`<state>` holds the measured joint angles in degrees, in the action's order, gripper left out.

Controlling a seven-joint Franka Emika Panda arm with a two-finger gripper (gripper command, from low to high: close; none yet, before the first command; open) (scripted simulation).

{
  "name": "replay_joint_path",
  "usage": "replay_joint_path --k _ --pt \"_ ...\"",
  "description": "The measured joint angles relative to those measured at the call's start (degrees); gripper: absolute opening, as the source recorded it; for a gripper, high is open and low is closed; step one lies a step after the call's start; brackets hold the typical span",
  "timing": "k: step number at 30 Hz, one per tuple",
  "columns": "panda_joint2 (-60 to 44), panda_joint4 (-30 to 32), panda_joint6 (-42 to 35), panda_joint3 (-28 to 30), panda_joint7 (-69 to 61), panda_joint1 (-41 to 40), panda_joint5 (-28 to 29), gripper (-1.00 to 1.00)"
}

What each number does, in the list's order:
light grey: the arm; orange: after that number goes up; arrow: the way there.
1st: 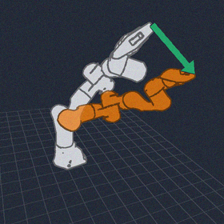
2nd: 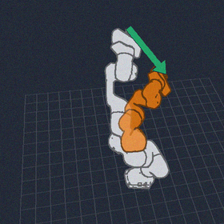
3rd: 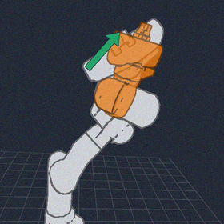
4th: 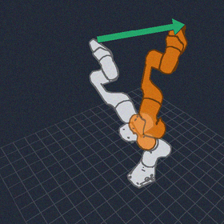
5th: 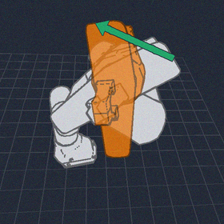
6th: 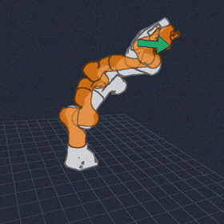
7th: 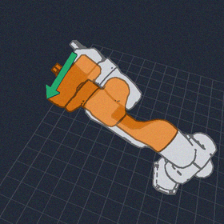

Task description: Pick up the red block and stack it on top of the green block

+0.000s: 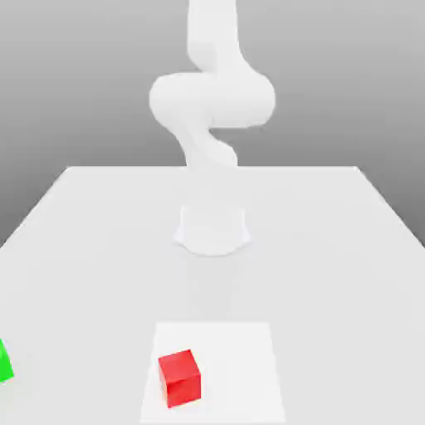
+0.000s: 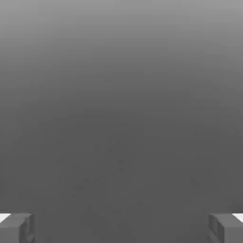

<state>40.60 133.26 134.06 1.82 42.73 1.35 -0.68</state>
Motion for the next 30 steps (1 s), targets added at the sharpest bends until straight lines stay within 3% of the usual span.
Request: replay_joint_path --k 15,23,28,29,30 --pt "-31.61 8.9 13.66 7.75 -19.35 4.93 -4.98 0.0" --pt "-47.82 13.52 21.15 8.29 -26.54 3.5 -3.65 0.0" --pt "-58.1 12.62 29.16 5.37 -29.63 1.11 -6.61 0.0" --pt "-59.71 12.39 30.49 4.71 -30.1 0.57 -7.22 -1.0" --pt "-59.71 12.39 30.49 4.71 -30.1 0.57 -7.22 -1.0"
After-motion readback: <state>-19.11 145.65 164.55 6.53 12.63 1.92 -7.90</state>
